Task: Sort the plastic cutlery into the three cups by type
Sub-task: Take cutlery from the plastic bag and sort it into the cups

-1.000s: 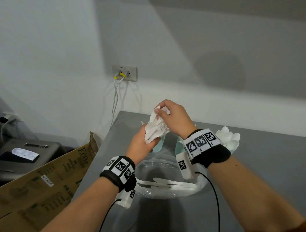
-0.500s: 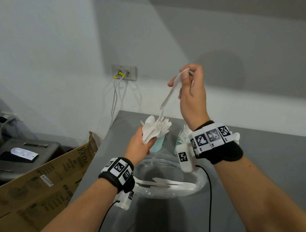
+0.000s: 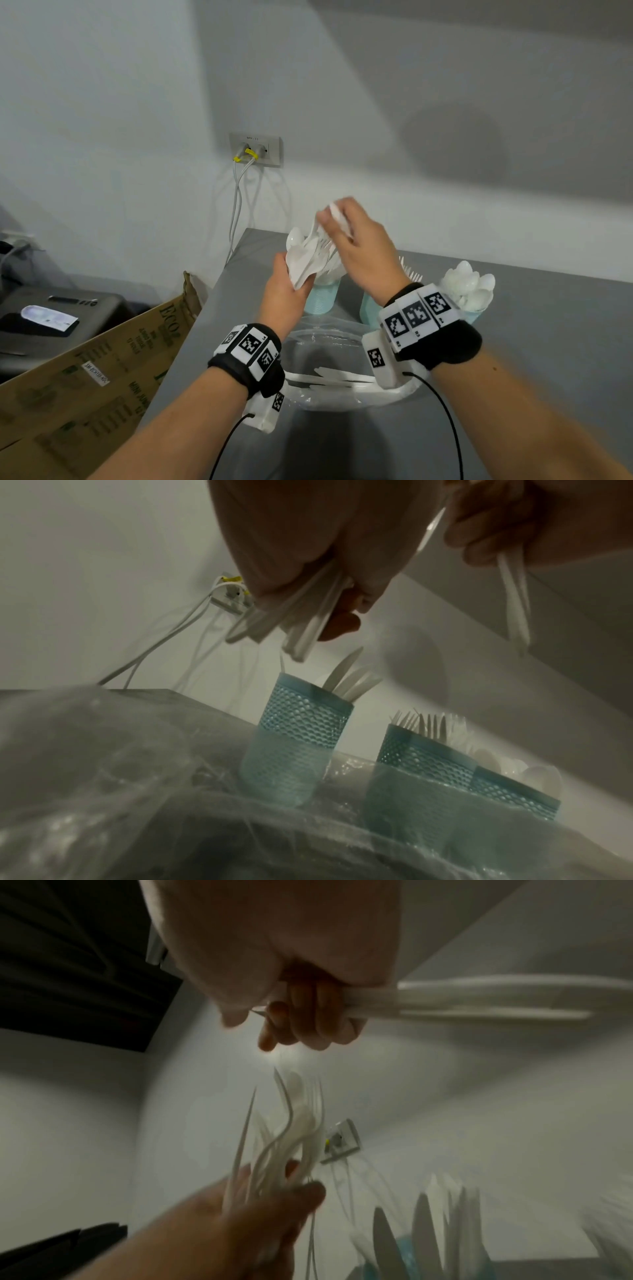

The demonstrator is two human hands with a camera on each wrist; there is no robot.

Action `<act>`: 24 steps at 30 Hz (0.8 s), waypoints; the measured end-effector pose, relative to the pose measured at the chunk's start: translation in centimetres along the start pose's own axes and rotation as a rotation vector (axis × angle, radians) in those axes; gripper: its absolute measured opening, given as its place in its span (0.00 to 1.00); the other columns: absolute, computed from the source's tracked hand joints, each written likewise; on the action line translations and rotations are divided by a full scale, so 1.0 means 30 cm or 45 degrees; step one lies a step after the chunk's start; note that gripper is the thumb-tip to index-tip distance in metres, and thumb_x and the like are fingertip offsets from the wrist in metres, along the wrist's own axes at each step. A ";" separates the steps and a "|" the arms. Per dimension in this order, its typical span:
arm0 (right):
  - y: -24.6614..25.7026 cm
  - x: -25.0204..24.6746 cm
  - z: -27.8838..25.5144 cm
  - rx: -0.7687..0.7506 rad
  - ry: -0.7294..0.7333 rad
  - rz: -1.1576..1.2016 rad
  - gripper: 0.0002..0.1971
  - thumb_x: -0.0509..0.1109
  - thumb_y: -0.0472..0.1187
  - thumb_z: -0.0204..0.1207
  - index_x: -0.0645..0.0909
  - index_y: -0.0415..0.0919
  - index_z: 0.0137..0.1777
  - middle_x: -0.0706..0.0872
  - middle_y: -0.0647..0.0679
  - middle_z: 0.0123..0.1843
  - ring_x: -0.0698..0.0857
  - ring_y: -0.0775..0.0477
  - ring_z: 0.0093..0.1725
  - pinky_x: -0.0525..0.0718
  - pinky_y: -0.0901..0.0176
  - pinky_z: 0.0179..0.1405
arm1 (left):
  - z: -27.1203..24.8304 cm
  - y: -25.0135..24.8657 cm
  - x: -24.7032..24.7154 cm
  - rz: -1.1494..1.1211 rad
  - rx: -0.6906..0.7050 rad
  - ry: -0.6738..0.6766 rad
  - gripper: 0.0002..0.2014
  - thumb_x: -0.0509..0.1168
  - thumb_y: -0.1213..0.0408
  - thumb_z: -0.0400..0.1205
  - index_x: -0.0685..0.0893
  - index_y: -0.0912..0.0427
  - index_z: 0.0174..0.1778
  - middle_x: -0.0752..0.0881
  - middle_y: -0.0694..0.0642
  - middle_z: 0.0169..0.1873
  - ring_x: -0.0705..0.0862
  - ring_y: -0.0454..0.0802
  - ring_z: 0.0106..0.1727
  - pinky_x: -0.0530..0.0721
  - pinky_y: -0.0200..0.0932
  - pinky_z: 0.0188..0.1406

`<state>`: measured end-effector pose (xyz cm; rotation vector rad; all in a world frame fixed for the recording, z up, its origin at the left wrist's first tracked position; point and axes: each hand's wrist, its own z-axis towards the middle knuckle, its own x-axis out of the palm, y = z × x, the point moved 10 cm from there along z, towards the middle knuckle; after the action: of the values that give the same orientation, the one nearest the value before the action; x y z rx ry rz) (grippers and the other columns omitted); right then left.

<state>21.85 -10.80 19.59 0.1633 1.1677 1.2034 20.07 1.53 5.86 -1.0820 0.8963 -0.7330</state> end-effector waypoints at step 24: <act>0.057 -0.261 0.000 0.007 -0.574 0.387 0.05 0.63 0.45 0.83 0.73 0.47 0.55 0.80 0.63 0.43 0.80 0.64 0.45 0.76 0.75 0.48 | 0.031 -0.016 -0.029 -0.140 -0.028 -0.008 0.20 0.68 0.61 0.81 0.68 0.55 0.65 0.81 0.46 0.46 0.81 0.42 0.38 0.85 0.38 0.28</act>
<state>21.58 -16.22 25.49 0.6022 0.7655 1.3396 20.44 2.52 6.70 -1.1599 0.8462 -0.8119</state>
